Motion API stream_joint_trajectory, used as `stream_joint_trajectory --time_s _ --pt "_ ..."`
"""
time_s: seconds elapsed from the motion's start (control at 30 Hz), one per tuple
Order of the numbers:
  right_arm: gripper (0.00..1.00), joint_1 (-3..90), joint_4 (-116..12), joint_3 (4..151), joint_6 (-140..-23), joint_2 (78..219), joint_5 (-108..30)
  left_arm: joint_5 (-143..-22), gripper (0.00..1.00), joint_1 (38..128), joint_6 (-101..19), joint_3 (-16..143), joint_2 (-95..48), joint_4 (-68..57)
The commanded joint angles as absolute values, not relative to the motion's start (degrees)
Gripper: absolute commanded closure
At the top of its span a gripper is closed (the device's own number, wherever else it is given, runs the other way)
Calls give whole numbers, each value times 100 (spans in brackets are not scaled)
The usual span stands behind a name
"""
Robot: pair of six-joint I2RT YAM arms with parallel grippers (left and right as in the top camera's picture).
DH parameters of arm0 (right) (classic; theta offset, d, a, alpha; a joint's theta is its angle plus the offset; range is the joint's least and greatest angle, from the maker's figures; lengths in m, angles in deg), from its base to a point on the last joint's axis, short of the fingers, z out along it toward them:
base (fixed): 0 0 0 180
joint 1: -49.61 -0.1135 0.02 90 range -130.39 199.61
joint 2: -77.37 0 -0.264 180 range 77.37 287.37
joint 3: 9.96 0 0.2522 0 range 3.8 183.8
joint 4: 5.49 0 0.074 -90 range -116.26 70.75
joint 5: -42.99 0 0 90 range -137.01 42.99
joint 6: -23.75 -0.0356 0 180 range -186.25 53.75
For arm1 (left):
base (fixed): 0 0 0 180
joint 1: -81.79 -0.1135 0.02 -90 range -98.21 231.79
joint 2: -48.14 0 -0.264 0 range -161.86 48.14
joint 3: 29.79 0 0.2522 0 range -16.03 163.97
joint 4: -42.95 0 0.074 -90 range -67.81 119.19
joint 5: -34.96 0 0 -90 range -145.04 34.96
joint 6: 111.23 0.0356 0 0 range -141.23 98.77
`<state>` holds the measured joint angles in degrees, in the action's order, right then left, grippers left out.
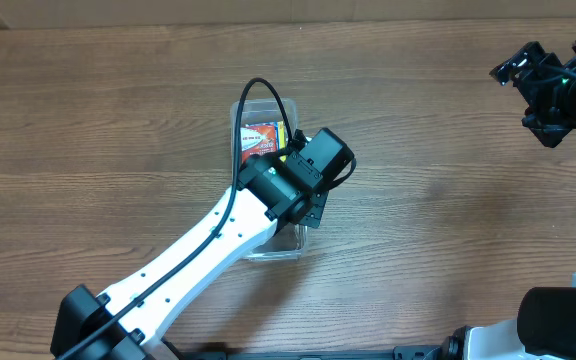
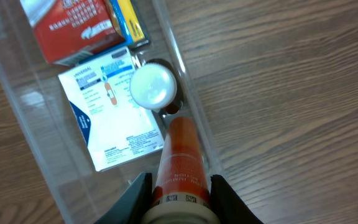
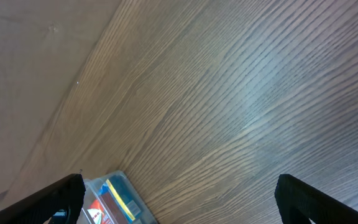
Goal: Pack container
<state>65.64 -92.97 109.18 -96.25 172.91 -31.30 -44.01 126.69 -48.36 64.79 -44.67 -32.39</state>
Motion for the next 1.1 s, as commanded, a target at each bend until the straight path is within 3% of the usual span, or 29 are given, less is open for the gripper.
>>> stream_joint_trajectory --time_s 0.0,0.1,0.2,0.23,0.3,0.5,0.63,0.77,0.87,1.07 --pt "0 6553 -9284 10951 -9609 17278 -3104 -4286 78 12632 -4950 5950 -4443 -2724" --pt "0 6553 -9284 10951 -9609 17278 -3104 -4301 74 12632 -4952 5716 -4443 -2472" --pt "0 6553 -9284 10951 -9609 17278 -3104 -4310 54 12595 -4954 5732 -4441 -2474" --pt "0 6553 -9284 10951 -9609 17278 -3104 -4308 41 12575 -4954 5745 -4441 -2490" --pt "0 6553 -9284 10951 -9609 17278 -3104 -4308 0 12492 -4952 5924 -4437 -2656" --pt "0 6553 -9284 10951 -9609 17278 -3104 -4089 0 12068 -4867 8022 -4430 -4256" --pt "0 6553 -9284 10951 -9609 17278 -3104 -3381 0 11060 -5107 9657 -4382 -5746" --pt "0 6553 -9284 10951 -9612 17278 -3104 -3409 0 9517 -5361 9884 -4205 -6398" --pt "0 6553 -9284 10951 -9609 17278 -3104 -4045 0 8431 -4915 9810 -4216 -6446" --pt "0 6553 -9284 10951 -9609 17278 -3104 -4718 0 7839 -4349 9594 -4251 -6356"
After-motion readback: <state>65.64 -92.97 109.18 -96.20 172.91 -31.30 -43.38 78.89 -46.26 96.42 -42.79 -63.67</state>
